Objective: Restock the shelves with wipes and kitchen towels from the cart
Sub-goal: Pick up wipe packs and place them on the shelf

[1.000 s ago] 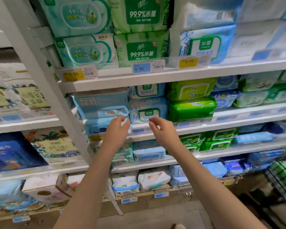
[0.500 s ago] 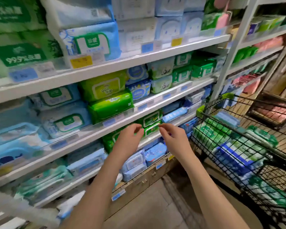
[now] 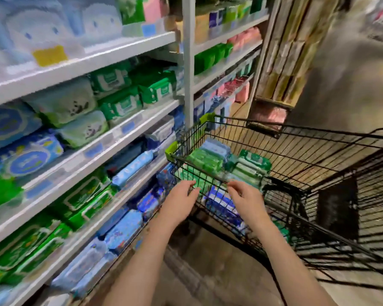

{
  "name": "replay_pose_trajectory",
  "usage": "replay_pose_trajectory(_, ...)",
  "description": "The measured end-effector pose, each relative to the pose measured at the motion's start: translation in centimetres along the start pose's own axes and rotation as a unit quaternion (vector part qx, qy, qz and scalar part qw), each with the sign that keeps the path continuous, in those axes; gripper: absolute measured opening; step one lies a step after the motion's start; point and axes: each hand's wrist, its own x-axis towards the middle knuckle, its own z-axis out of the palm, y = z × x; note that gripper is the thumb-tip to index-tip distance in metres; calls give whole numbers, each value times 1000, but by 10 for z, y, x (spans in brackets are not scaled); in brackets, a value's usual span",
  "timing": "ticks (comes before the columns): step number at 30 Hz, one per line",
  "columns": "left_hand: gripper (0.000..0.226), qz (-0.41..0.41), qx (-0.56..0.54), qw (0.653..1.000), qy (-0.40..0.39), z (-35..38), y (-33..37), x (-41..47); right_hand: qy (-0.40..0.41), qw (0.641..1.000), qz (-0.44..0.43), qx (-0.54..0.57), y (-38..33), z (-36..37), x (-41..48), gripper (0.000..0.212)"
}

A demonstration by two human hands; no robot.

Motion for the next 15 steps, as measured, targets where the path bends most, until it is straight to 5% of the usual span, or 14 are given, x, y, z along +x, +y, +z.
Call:
replay_pose_trajectory(10, 36, 47, 116, 984, -124, 73, -4, 156, -59, 985, 143, -75, 83, -6, 111, 28)
replay_pose_trajectory(15, 41, 35, 258, 927, -270, 107, -3, 229, -176, 948, 252, -84, 130, 4, 154, 35)
